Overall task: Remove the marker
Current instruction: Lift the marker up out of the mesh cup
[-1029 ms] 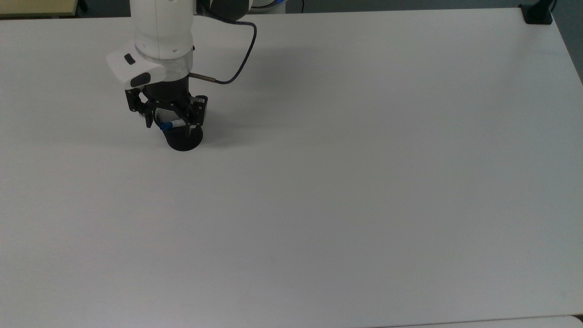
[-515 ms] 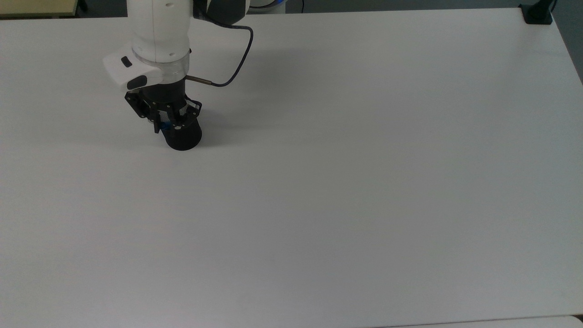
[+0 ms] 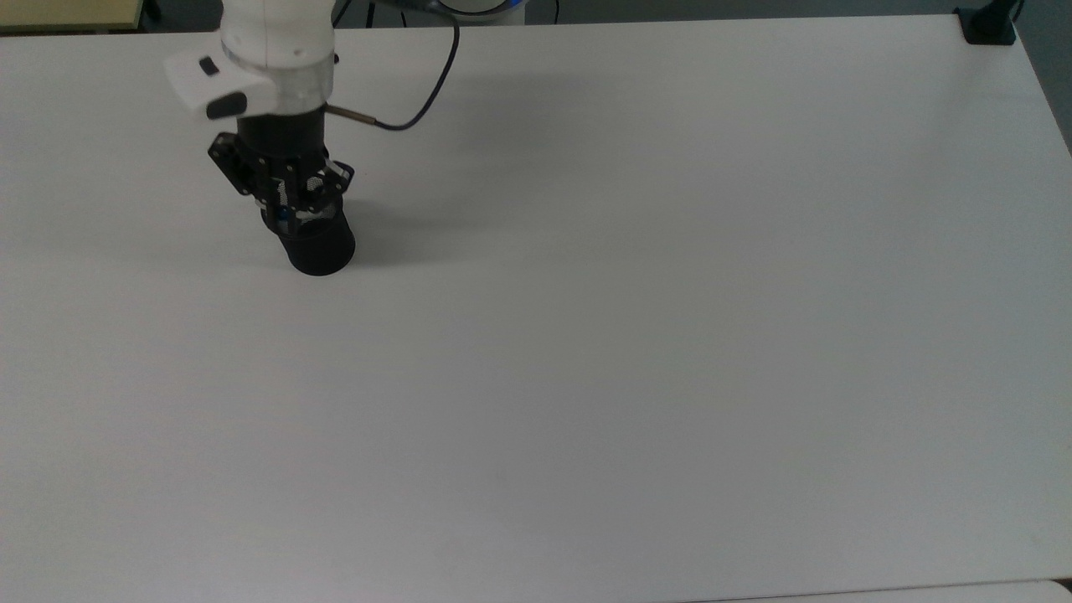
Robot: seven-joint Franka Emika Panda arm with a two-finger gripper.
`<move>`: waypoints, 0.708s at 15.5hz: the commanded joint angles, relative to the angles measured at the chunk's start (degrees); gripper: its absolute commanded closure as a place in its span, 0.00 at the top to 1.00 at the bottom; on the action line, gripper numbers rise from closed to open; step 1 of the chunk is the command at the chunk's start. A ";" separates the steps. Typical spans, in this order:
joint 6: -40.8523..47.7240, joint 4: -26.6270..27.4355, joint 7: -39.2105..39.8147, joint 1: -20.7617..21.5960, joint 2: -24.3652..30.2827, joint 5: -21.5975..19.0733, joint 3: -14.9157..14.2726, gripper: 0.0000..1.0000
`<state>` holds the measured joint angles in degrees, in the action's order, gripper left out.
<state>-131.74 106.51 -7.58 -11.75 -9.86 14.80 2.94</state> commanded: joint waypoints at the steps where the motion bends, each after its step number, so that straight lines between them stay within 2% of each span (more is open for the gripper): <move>1: 4.11 -1.38 -1.73 -0.03 5.63 -0.11 0.22 0.02; 4: 9.81 -6.12 -1.47 -0.20 8.27 -3.97 0.22 0.02; 7: 15.79 -8.50 -1.47 0.41 8.63 -5.47 1.36 0.02; 11: 23.19 -6.40 -1.20 0.59 5.57 -6.44 6.80 0.02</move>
<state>-111.91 98.78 -8.38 -11.51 -1.44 9.45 6.94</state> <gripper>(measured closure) 0.833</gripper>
